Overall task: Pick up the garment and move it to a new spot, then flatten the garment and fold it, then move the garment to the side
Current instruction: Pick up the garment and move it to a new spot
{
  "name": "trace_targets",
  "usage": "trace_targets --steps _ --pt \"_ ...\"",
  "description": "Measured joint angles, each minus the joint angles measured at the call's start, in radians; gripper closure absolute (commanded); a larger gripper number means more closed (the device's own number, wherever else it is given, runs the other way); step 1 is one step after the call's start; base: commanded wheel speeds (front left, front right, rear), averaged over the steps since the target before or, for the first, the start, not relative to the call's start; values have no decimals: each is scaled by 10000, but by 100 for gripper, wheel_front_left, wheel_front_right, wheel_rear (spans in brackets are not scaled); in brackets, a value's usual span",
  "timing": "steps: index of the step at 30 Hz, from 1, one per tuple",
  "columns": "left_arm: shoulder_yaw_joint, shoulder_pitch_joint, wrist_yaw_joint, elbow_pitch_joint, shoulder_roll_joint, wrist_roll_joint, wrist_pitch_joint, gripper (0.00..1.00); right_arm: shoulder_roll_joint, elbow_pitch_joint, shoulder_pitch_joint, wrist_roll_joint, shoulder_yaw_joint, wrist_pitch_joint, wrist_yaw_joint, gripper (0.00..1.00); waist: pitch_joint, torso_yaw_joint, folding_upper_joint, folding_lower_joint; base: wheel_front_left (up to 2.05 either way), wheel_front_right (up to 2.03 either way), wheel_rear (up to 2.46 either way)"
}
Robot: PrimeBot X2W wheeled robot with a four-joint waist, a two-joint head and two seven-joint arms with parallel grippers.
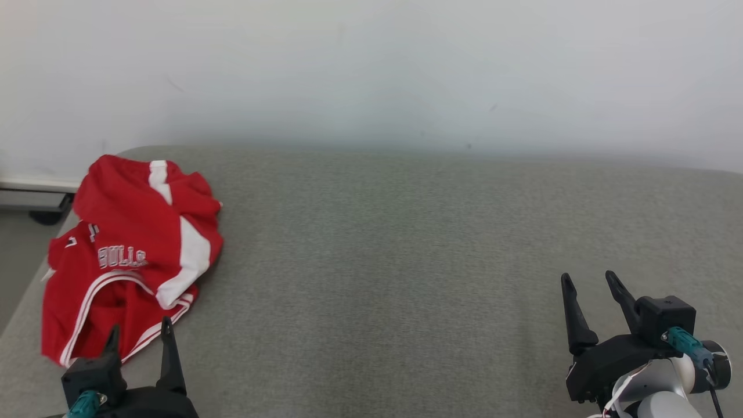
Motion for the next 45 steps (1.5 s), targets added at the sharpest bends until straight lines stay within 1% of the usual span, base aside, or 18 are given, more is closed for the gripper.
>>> trace_targets --steps 3,4,19,23,27,30,36,40,43,45 --pt "-4 0 0 -17 -4 128 33 0 12 2 1 0 6 0 0 0 -29 350 0 0 0 0 0" --pt "-4 0 0 -17 -4 128 33 0 12 2 1 0 6 0 0 0 -29 350 0 0 0 0 0" --pt "21 9 0 -171 -2 159 219 0 209 58 5 6 242 -4 15 0 -206 2279 0 0 0 0 0" --pt "63 65 0 -276 13 157 247 0 322 48 -10 6 424 -2 65 0 -246 2760 0 0 0 0 0" --pt "357 341 0 -364 109 140 261 0 454 81 -183 4 704 17 192 0 -232 3123 0 0 0 0 0" --pt "481 398 0 -391 100 138 261 0 491 174 -474 2 821 86 276 0 -188 3262 0 0 0 0 0" --pt "527 412 0 -462 88 119 261 0 554 330 -475 0 901 86 278 0 -136 3316 0 0 0 0 0" --pt "479 384 -40 -451 86 -288 276 0 545 328 -473 0 886 88 278 0 -97 3305 0 0 0 0 0" --pt "395 -14 -378 -176 115 -499 454 0 508 324 -453 0 857 88 278 0 -39 3272 0 0 0 0 0" --pt "414 -539 -546 19 280 -499 529 0 453 322 -444 -4 859 98 278 0 -1 3232 0 0 0 0 0"
